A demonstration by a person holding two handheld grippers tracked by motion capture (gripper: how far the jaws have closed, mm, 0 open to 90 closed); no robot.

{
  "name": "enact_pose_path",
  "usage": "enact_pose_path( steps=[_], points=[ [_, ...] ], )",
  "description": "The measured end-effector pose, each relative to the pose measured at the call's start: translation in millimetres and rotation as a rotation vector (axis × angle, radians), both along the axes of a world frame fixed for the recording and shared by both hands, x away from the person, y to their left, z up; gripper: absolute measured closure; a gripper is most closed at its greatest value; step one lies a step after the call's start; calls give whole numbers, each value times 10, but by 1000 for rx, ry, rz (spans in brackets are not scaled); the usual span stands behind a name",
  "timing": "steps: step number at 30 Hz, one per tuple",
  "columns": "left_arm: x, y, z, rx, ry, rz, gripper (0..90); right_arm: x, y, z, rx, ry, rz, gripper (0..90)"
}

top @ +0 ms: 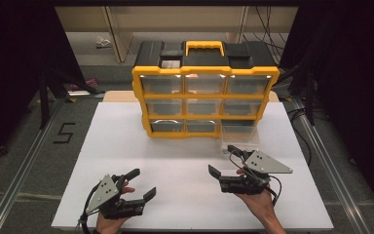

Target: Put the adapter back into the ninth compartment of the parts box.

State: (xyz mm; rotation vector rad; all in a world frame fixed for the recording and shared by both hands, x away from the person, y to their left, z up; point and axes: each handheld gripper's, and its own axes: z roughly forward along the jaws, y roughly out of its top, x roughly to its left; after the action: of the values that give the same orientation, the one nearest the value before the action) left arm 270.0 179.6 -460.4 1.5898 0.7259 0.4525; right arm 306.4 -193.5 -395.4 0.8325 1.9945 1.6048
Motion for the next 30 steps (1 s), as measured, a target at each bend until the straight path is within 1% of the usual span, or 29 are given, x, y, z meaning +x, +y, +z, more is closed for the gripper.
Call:
enact_pose_path(
  steps=[5, 14, 21, 27, 30],
  points=[
    [0, -3, 0, 3, 1, -4, 173, -28, -22, -21, 5, -11, -2, 142],
    [-1, -4, 1, -2, 2, -7, 173, -71, -62, -76, 22, -15, -2, 142],
    [-2, -5, 1, -1, 2, -8, 173, -112, -102, -108, 29, -28, -9, 142],
    [-1, -5, 0, 0, 1, -8, 173, -142, -140, -133, 29, -29, -19, 143],
    [-2, -6, 0, 2, 0, -10, 173, -155, -160, -154, 38, -32, -20, 143]
  ],
)
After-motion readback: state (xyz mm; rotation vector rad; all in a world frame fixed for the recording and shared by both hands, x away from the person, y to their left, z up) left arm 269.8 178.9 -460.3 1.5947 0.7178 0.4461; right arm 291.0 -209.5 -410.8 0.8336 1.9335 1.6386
